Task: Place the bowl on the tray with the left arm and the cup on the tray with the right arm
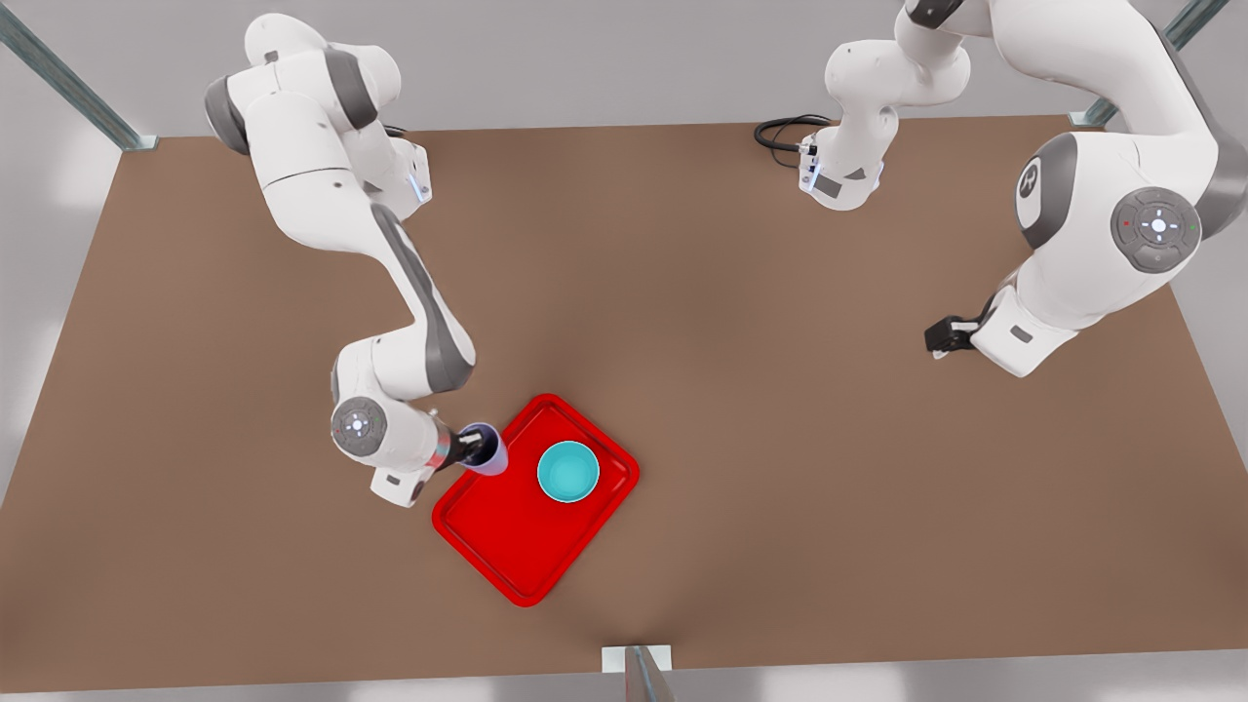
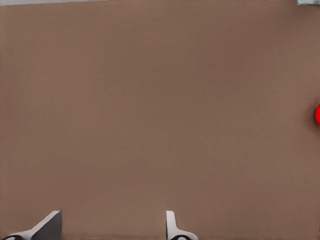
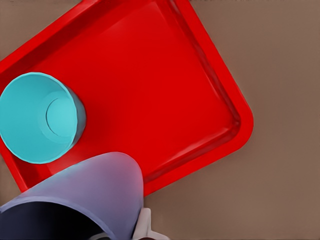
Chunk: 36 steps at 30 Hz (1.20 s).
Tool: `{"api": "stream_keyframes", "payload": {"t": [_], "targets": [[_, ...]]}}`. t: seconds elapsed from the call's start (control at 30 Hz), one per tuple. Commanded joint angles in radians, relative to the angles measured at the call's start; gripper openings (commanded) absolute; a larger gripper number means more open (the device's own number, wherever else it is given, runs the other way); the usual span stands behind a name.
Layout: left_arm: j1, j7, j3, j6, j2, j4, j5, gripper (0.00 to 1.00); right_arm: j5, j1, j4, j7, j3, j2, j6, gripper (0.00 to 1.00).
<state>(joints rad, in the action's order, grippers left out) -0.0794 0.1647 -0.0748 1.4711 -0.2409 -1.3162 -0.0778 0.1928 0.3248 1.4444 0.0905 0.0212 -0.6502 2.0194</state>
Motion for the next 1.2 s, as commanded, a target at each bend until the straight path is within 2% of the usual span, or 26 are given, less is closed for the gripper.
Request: {"api": "stream_keyframes", "payload": {"t": [0.0, 0.3, 0.57, 0.87, 0.9, 0.93, 1.17], "targets": [[0.0, 0.009, -0.002, 0.0, 0.0, 0.0, 0.003, 1.0, -0.009, 0.0, -0.013, -0.011, 0.002, -0.006, -0.001, 0.21], [-0.002, 0.058, -0.008, -0.017, 0.011, 0.0, 0.009, 1.0, 0.005, -0.001, -0.147, -0.011, 0.085, -0.128, 0.01, 0.21], [-0.002, 0.072, -0.007, -0.023, 0.011, 0.002, 0.009, 1.0, 0.053, 0.028, -0.343, -0.216, 0.088, -0.253, -0.09, 0.21], [0.0, 0.07, -0.005, -0.028, 0.018, 0.002, 0.01, 1.0, 0.054, 0.04, -0.344, -0.213, 0.085, -0.292, -0.067, 0.21], [-0.002, 0.07, -0.005, -0.035, 0.018, 0.002, 0.01, 1.0, 0.053, 0.04, -0.345, -0.215, 0.085, -0.292, -0.067, 0.29], [-0.002, 0.072, -0.005, -0.035, 0.023, 0.002, 0.01, 1.0, 0.053, 0.04, -0.335, -0.213, 0.085, -0.292, -0.054, 1.0], [-0.002, 0.072, -0.005, -0.037, 0.023, 0.002, 0.01, 1.0, 0.051, 0.04, -0.335, -0.203, 0.085, -0.289, -0.053, 1.0]]}}
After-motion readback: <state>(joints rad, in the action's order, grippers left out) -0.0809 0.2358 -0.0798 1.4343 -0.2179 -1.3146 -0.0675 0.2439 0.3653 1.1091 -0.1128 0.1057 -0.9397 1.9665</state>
